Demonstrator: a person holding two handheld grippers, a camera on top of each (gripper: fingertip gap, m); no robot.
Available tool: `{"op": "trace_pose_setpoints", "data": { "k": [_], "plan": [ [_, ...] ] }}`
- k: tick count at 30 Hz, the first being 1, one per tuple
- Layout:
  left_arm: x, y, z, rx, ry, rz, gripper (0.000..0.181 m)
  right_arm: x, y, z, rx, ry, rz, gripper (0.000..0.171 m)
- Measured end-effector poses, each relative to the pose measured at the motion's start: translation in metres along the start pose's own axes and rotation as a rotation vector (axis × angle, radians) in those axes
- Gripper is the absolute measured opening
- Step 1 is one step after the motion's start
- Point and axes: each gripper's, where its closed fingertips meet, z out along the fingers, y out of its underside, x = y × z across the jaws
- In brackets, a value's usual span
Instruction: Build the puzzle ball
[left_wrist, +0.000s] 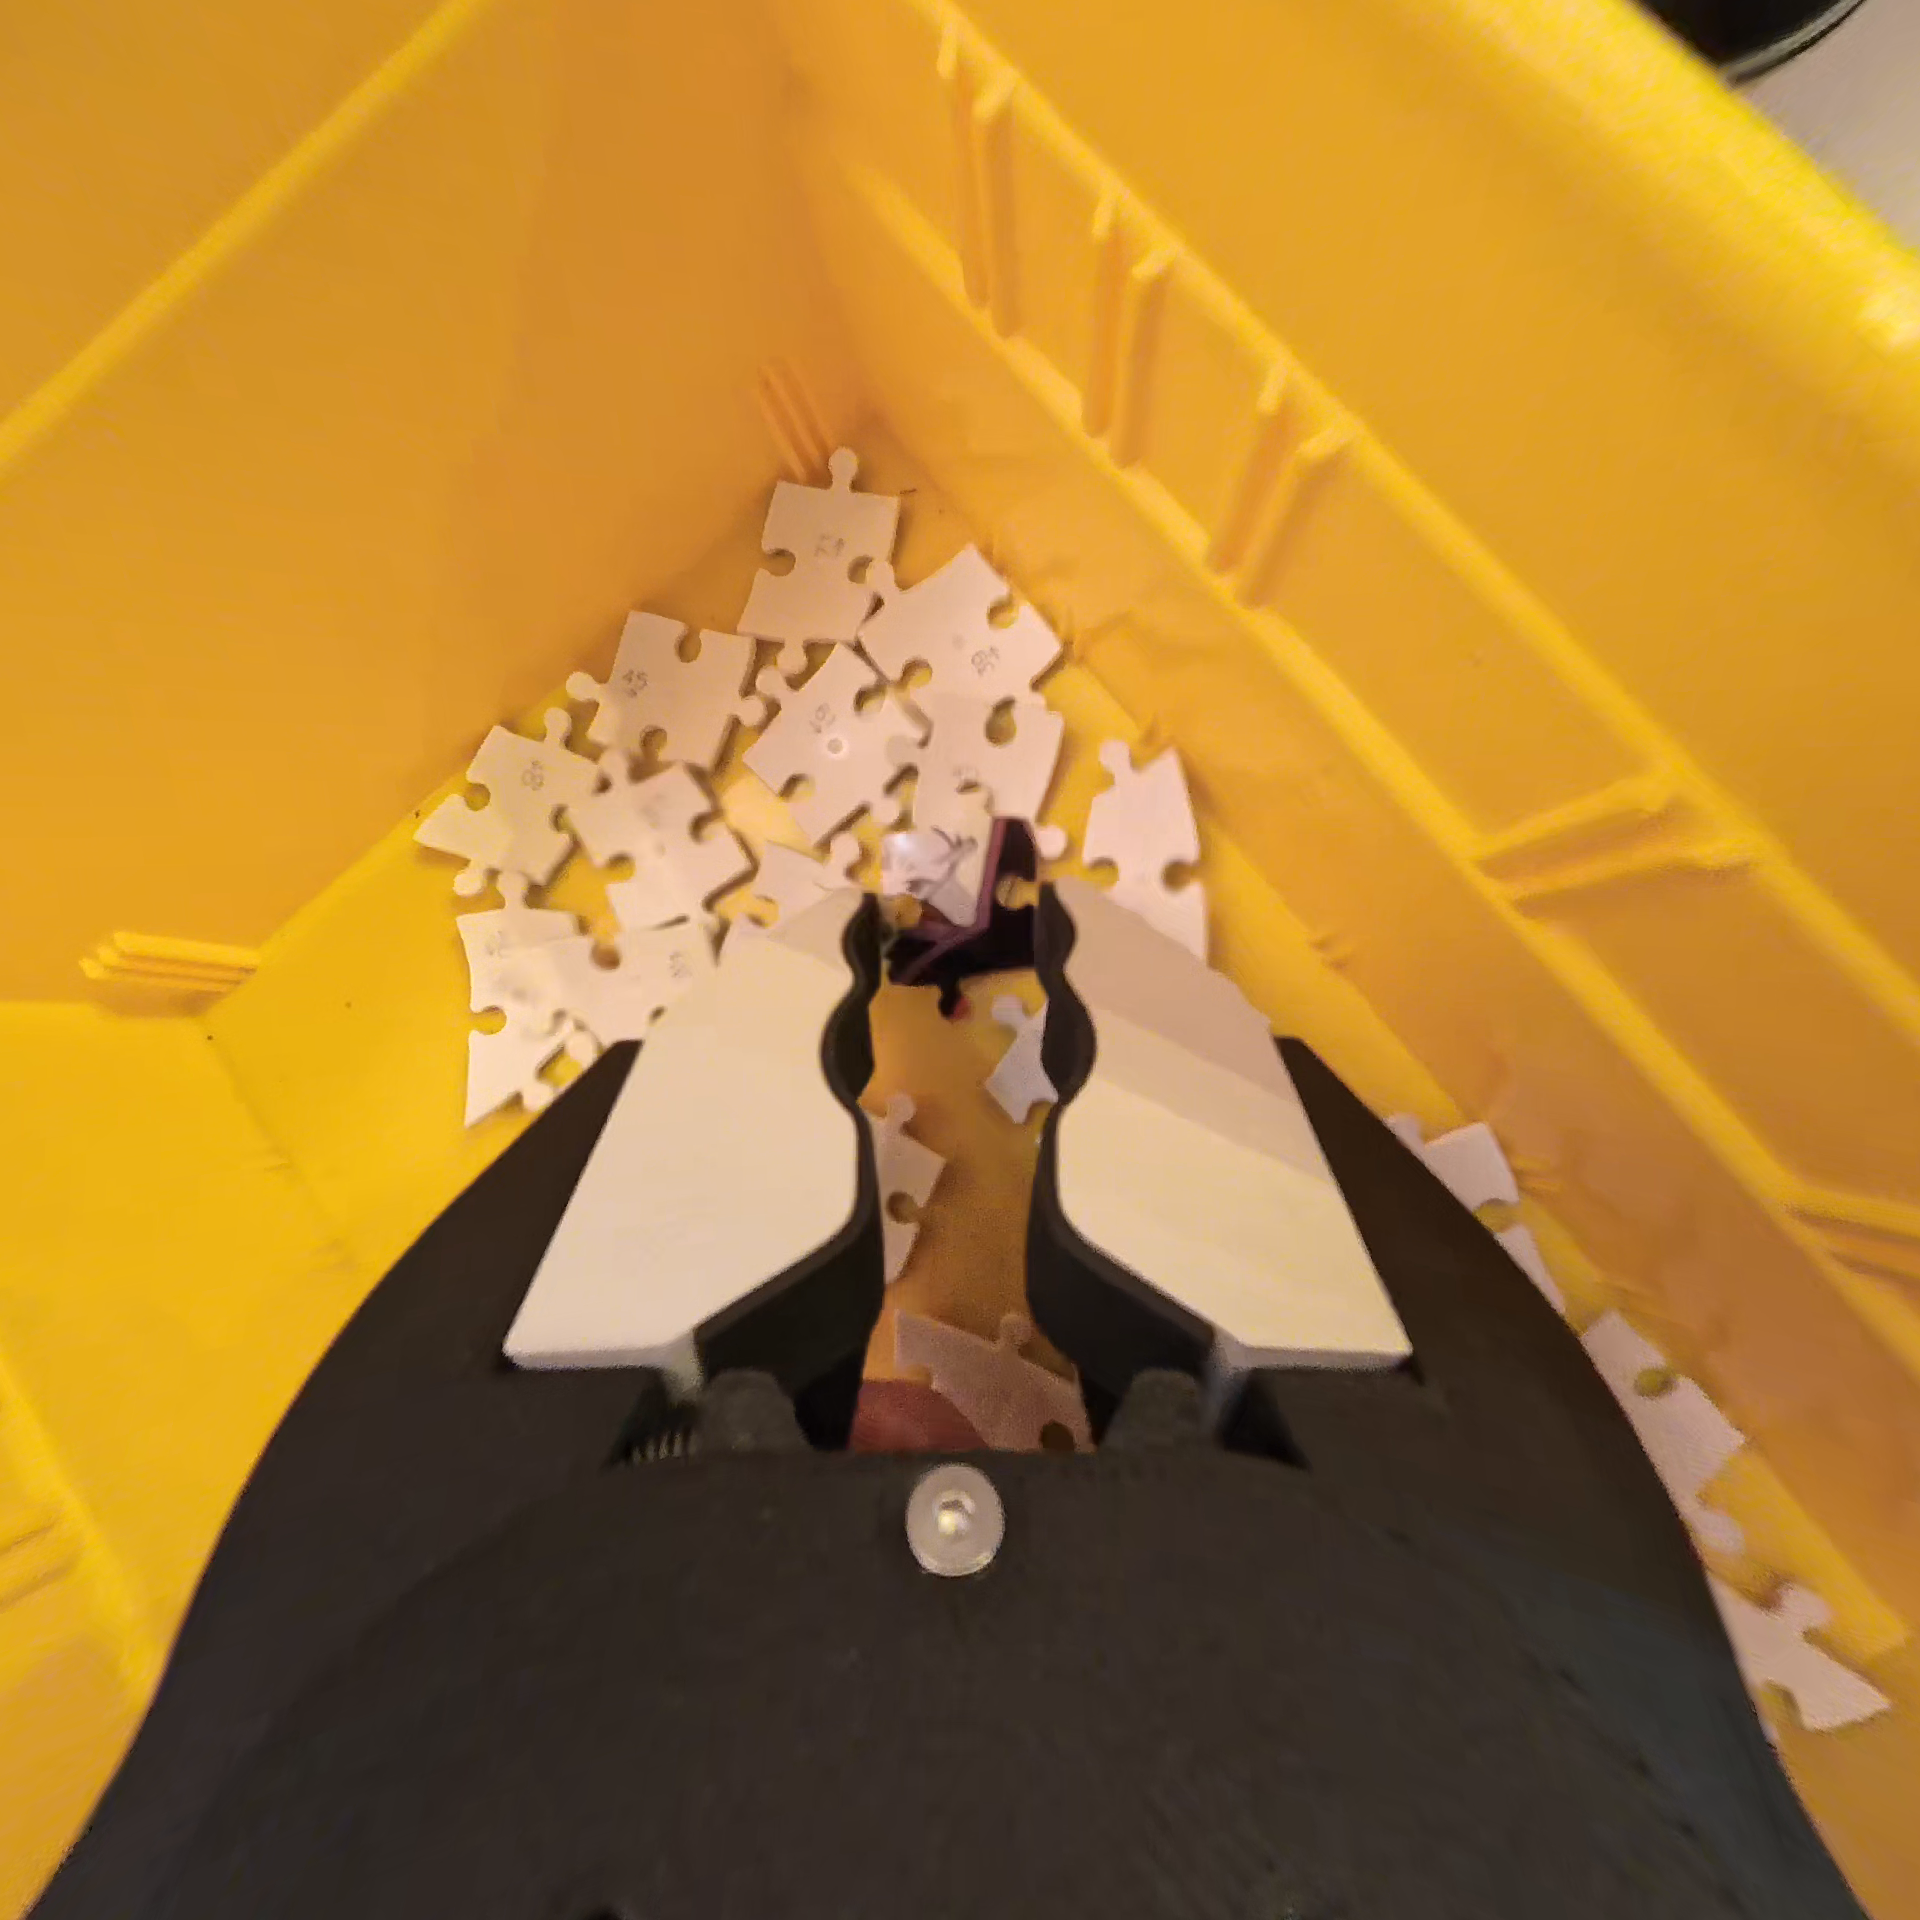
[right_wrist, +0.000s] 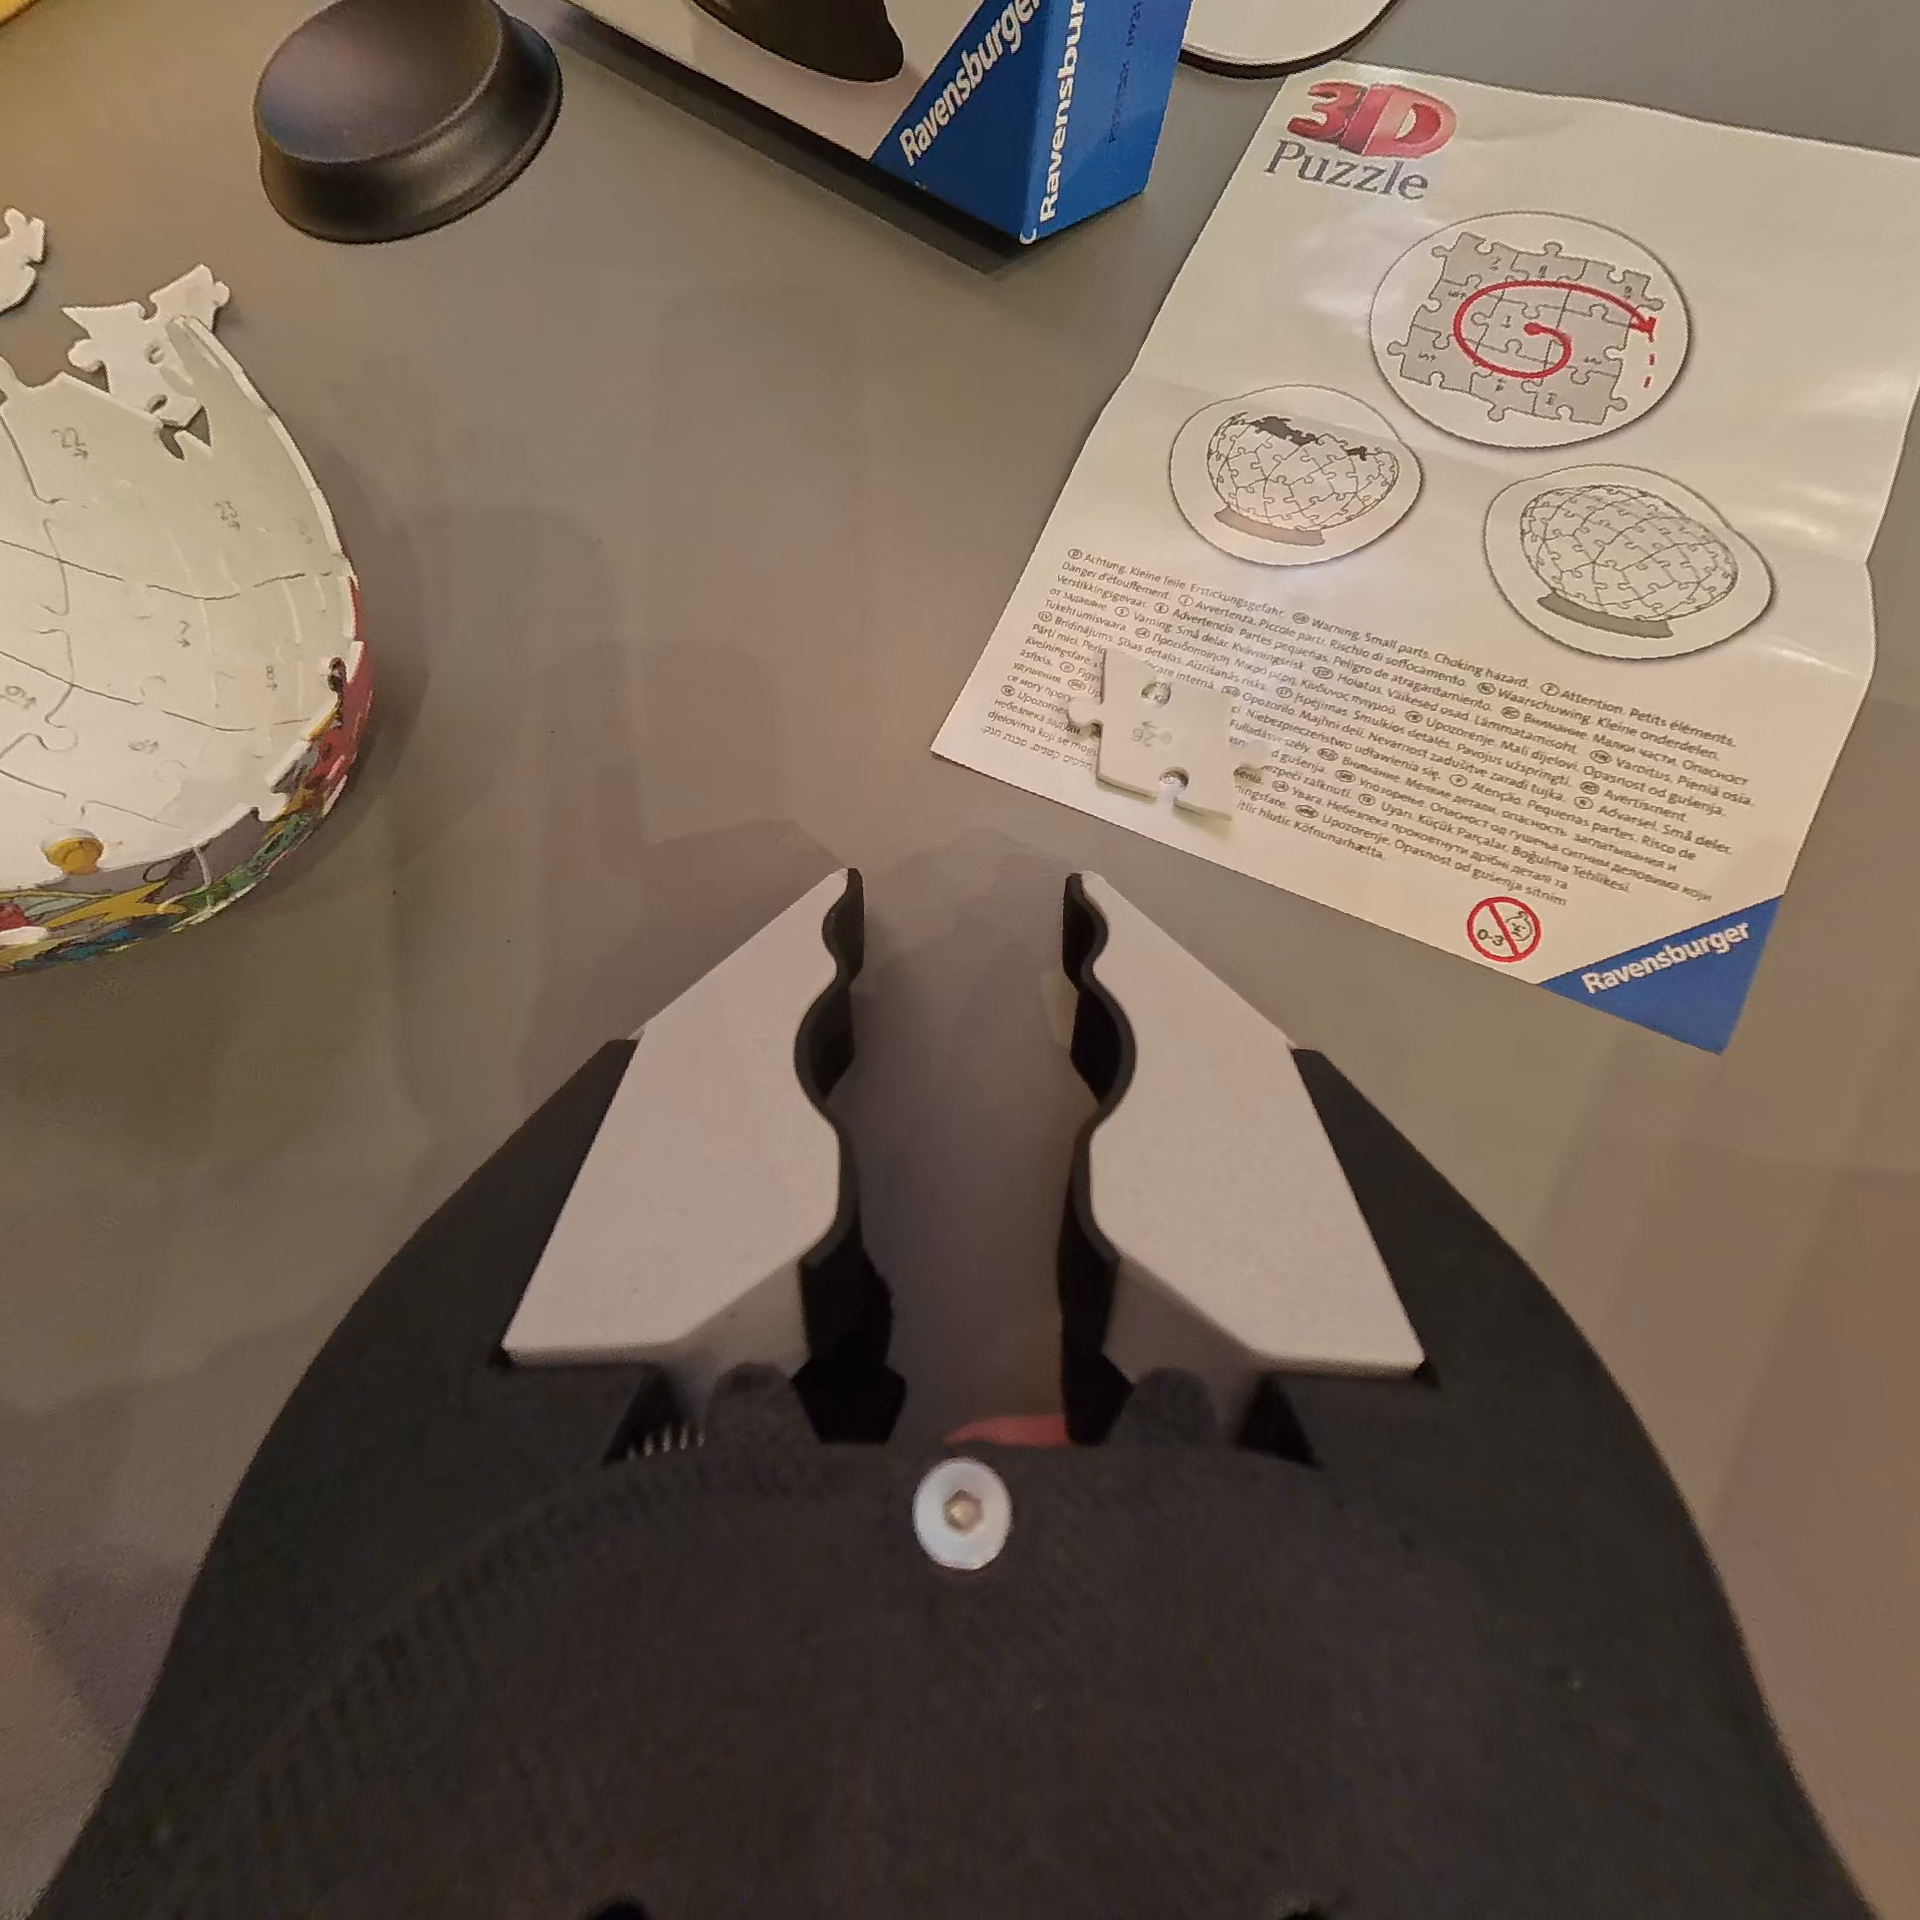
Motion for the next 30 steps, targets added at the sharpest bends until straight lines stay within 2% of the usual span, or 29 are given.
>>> {"op": "trace_pose_setpoints", "data": {
  "k": [11, 19, 22, 25, 28, 30],
  "plan": [
    [-0.001, -0.001, -0.005, 0.034, 0.037, -0.106, 0.027, 0.000, 0.000, 0.000, 0.001, -0.006, 0.000, 0.038],
    [0.004, -0.029, -0.040, 0.263, 0.228, -0.348, 0.027, -0.001, 0.000, 0.000, 0.001, -0.010, 0.003, 0.038],
    [-0.002, -0.048, -0.069, 0.455, 0.298, -0.466, 0.027, -0.001, 0.000, 0.000, 0.001, -0.011, 0.004, 0.038],
    [-0.008, -0.072, -0.117, 0.771, 0.479, -0.620, 0.027, 0.000, 0.000, 0.000, 0.001, -0.010, 0.002, 0.038],
    [-0.023, -0.078, -0.158, 1.029, 0.605, -0.739, 0.026, -0.001, 0.000, 0.000, 0.001, -0.009, 0.001, 0.038],
    [-0.028, -0.077, -0.172, 1.119, 0.673, -0.792, 0.026, -0.001, 0.000, 0.000, 0.001, -0.010, 0.000, 0.038]
  ]
}}
